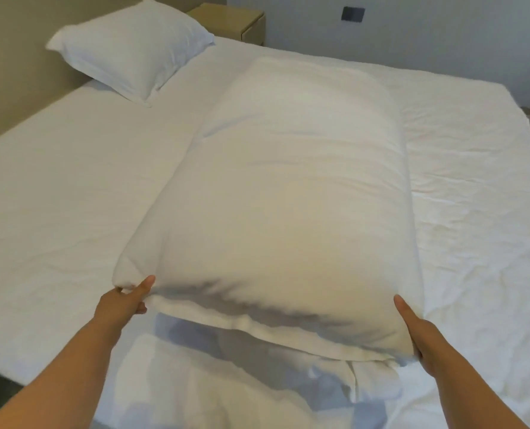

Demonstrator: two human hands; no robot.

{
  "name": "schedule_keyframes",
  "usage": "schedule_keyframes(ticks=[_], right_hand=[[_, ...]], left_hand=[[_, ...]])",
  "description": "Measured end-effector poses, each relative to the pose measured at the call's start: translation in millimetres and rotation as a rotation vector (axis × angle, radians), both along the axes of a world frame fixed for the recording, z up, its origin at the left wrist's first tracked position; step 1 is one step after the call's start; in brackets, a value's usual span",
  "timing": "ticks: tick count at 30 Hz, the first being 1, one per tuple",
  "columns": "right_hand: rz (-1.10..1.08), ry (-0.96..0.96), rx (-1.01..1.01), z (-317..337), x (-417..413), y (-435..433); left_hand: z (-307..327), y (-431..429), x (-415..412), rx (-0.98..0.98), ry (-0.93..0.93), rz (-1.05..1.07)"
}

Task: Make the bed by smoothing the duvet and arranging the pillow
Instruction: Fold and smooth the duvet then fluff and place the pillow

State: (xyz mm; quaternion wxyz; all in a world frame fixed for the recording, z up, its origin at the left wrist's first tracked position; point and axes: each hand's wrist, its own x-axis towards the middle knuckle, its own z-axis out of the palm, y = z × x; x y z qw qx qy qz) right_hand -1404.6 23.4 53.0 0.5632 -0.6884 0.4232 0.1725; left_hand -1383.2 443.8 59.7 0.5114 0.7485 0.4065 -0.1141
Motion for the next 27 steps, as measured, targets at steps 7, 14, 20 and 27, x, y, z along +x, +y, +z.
schedule_keyframes(ticks=[7,14,20,27], right_hand=[[-0.103,-0.08,-0.074,3.8,-1.1,19.6],[-0.188,-0.185,-0.16,18.4,-9.0,68.9],[-0.222,-0.235,-0.187,45.2,-57.9,104.7],[-0.265,-0.069,-0.156,11.2,-135.3,140.8]], left_hand=[[-9.7,-1.9,-0.5,-0.358,-0.154,0.169],[-6.9,19.1,37.1,-0.313,-0.219,0.35],[2.5,66.3,7.8,-0.362,-0.375,0.203],[8.9,107.5,-26.9,-0.279,-0.296,0.04]])
